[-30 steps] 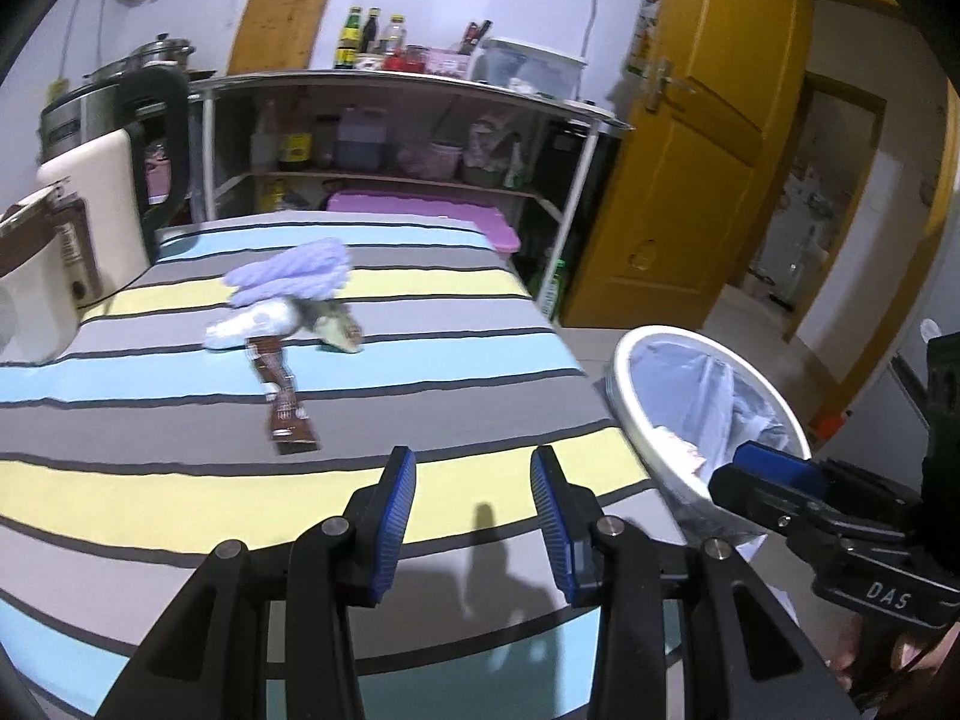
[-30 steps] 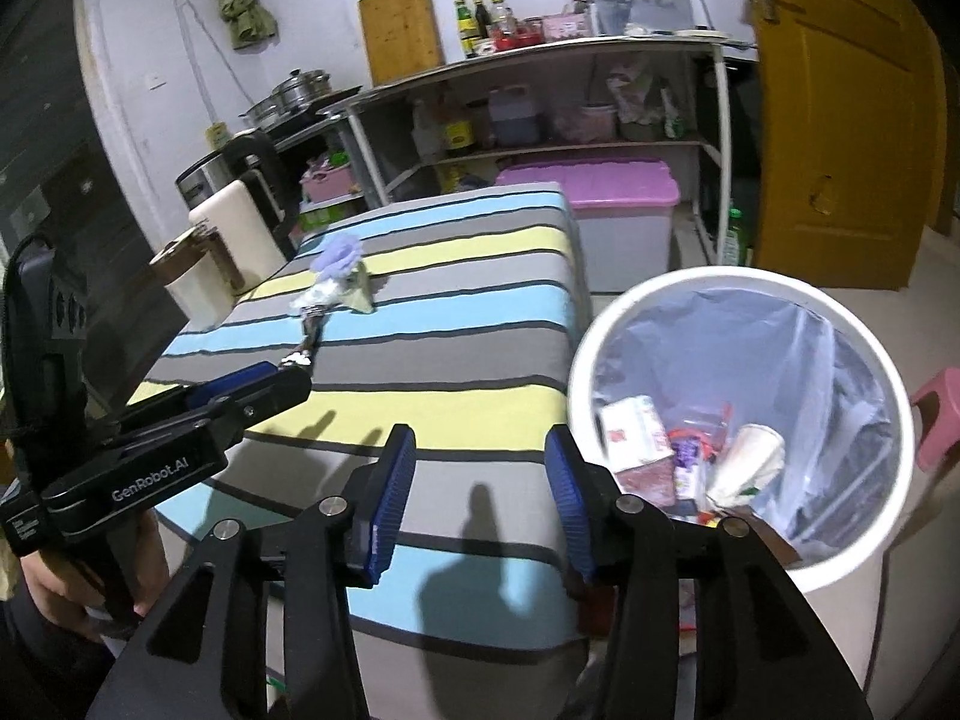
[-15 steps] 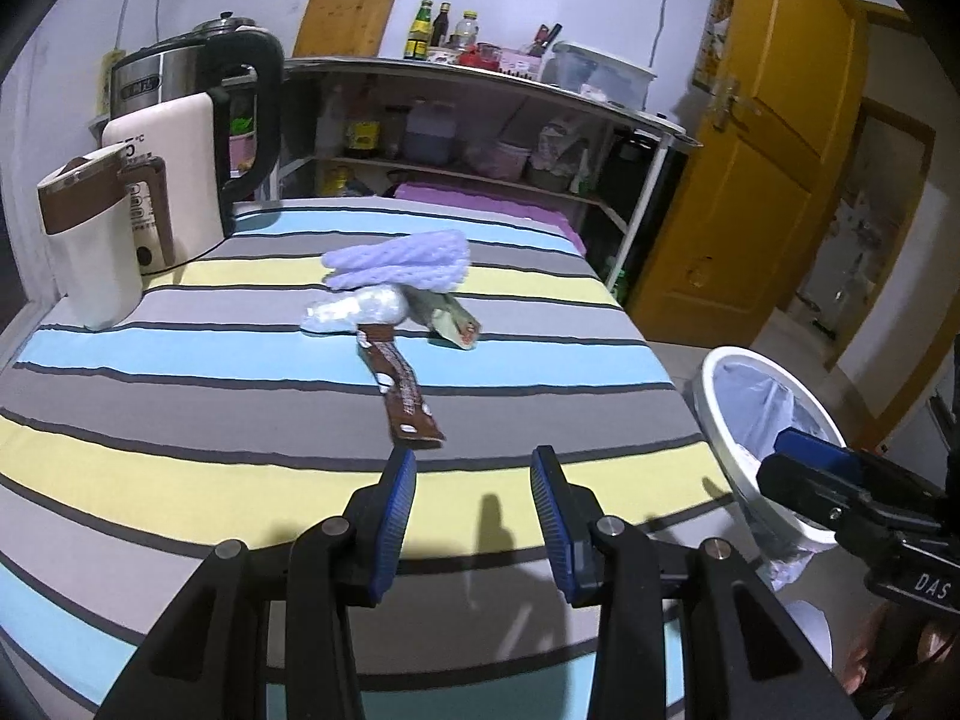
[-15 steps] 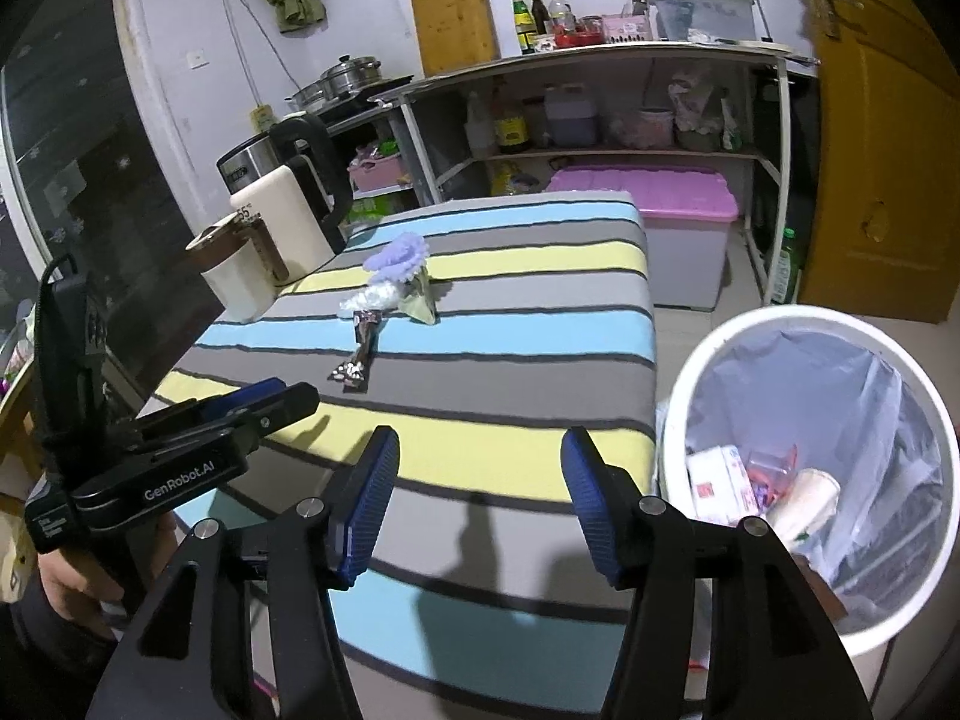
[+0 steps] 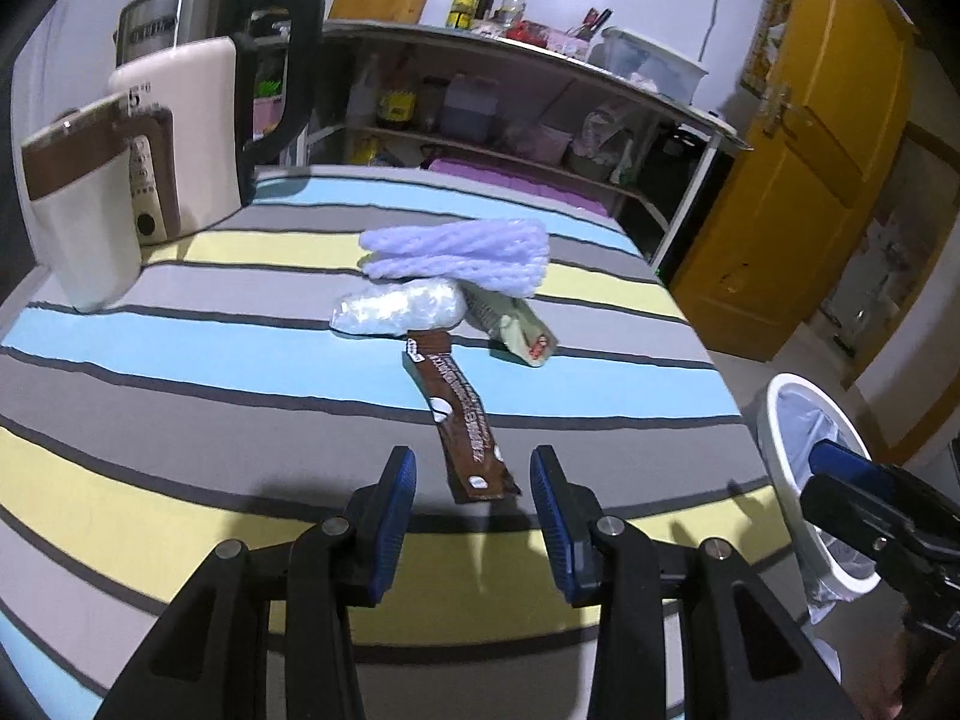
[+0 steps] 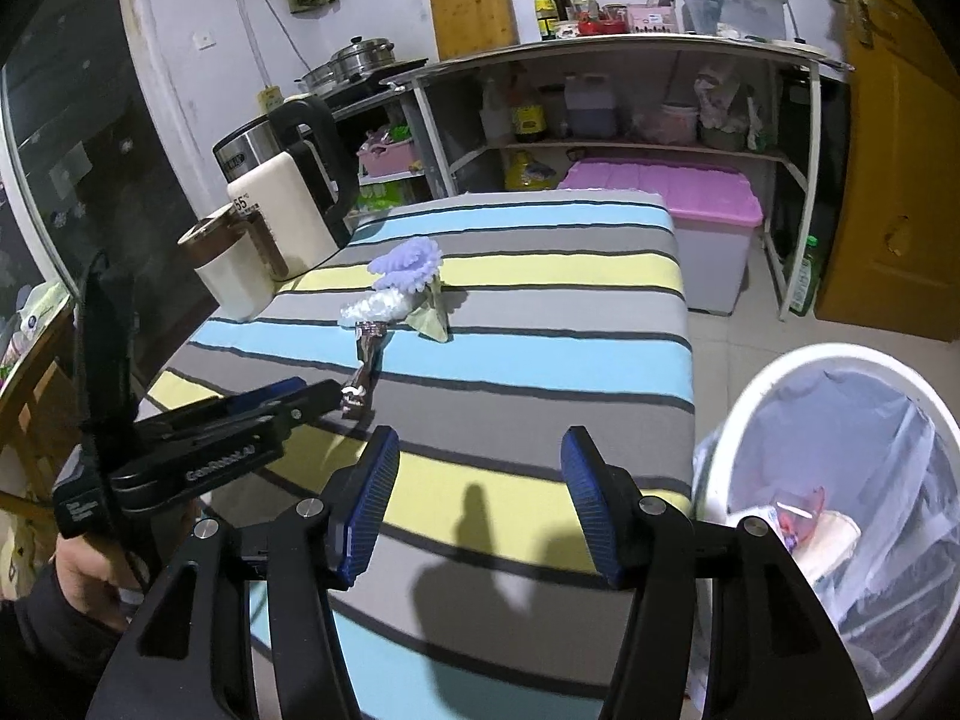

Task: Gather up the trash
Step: 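Grasp the long brown wrapper with the left tool while the right tool grasps the purple mesh net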

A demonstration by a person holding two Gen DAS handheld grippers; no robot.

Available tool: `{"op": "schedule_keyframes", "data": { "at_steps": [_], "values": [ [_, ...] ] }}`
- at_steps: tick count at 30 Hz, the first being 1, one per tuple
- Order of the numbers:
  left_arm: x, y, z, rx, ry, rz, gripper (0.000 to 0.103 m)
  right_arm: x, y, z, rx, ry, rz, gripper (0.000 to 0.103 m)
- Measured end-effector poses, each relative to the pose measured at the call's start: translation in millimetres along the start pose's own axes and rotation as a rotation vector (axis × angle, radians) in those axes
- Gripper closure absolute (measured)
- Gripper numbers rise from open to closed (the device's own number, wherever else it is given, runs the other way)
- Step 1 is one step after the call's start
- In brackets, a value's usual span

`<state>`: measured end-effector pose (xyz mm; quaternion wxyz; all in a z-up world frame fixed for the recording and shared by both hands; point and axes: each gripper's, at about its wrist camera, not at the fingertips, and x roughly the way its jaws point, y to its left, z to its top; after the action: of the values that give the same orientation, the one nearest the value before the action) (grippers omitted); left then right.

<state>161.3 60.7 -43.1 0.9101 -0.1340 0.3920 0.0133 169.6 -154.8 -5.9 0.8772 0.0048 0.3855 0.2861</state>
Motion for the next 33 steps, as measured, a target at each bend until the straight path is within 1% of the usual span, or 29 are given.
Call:
{"op": "schedule_keyframes", "data": {
  "at_steps": [6,9,12,14,18,24,33],
  "values": [
    [21,3,7,-0.012,0.027,0.005,0.064,17,4,15,-0.013,0.009,0.011,0.046],
    [28,3,9,-0.011,0.039,0.001,0.069,25,6,24,-0.021,0.011,0.019,0.046],
    [31,4,11,-0.012,0.042,0.000,0.077,35,10,32,-0.031,0.016,0.029,0.046],
    [32,4,11,-0.008,0.045,0.007,0.083,42,12,38,-0.039,0.020,0.035,0.046],
    [29,6,11,-0.009,0.042,-0.016,0.084,56,16,49,-0.046,0.031,0.052,0.046],
    [17,19,9,-0.025,0.014,-0.018,0.084,79,21,66,-0.043,0.043,0.068,0.046],
    [8,37,8,-0.051,-0.001,-0.025,0.084,116,27,88,-0.058,0.055,0.076,0.046]
  ]
}}
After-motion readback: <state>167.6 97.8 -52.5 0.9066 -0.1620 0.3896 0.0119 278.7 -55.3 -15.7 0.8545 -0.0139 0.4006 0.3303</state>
